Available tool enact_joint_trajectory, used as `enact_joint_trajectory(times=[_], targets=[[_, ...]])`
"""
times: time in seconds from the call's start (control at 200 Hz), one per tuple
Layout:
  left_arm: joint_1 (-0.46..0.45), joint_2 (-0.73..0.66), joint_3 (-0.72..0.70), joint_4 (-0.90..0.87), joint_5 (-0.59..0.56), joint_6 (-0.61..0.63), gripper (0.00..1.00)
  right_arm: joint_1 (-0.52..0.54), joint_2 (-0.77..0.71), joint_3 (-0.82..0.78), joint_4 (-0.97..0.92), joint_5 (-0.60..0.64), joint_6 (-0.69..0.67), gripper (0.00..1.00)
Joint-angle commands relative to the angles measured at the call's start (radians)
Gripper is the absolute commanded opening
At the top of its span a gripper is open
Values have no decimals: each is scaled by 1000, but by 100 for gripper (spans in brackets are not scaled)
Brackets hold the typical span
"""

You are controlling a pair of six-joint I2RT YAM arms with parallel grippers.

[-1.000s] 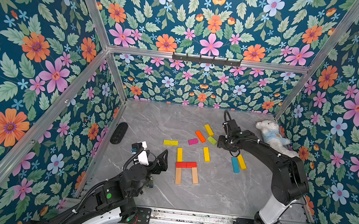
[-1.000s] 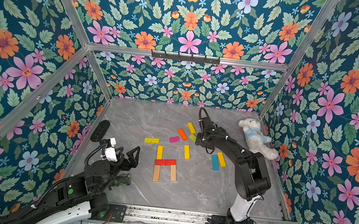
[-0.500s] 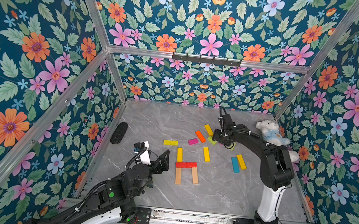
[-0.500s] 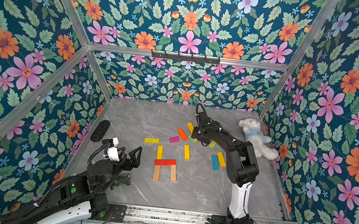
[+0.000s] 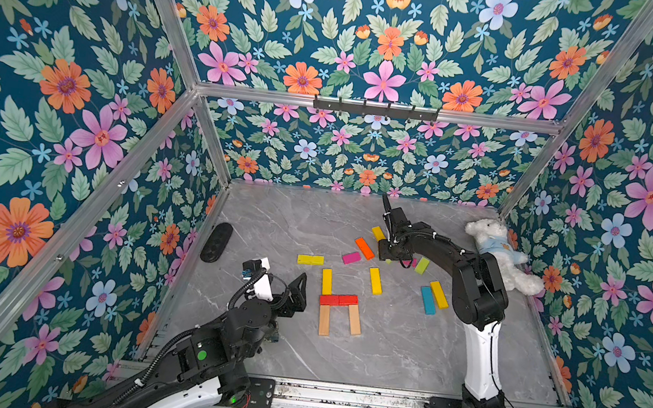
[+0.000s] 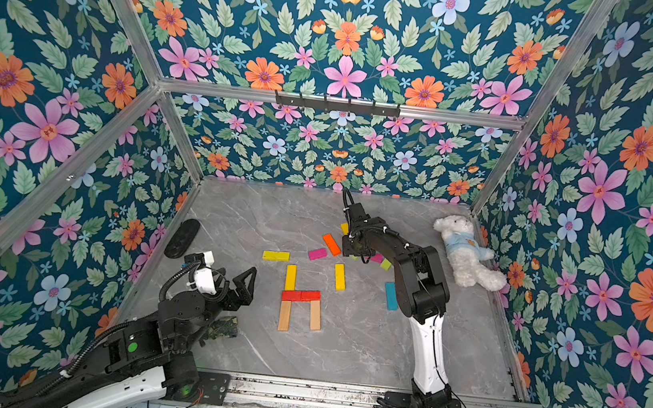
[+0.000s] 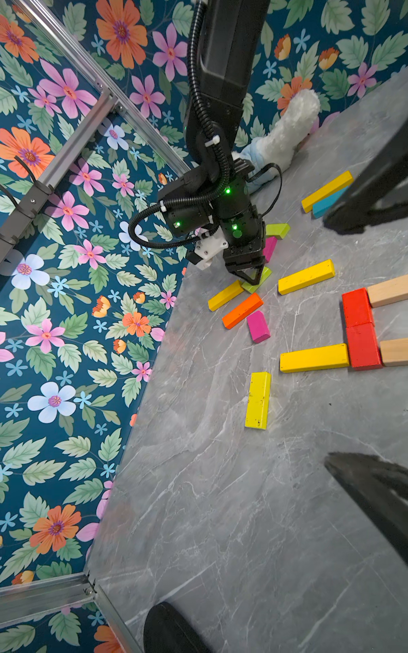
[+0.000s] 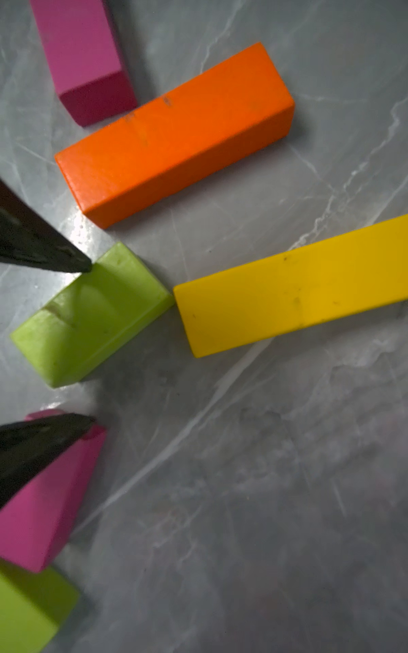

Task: Assemble the letter h with building blocks
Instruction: Pick up the building block from the center of the board.

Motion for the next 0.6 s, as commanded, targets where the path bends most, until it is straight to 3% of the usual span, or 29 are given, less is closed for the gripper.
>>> enact_joint_trajectory(times=[0.0, 0.19, 0.36, 0.595], targets=[[1, 8, 12, 4, -23, -1, 99, 2, 17, 13, -22, -10, -53, 61], [1, 21, 21, 2, -29, 1, 99, 2, 46, 22, -26, -28, -71, 44], [1, 43, 27, 12, -29, 8, 99, 3, 30, 11, -1, -17, -57, 23], [1, 80, 33, 37, -11, 14, 99, 12, -153, -79, 50, 17, 28, 13]])
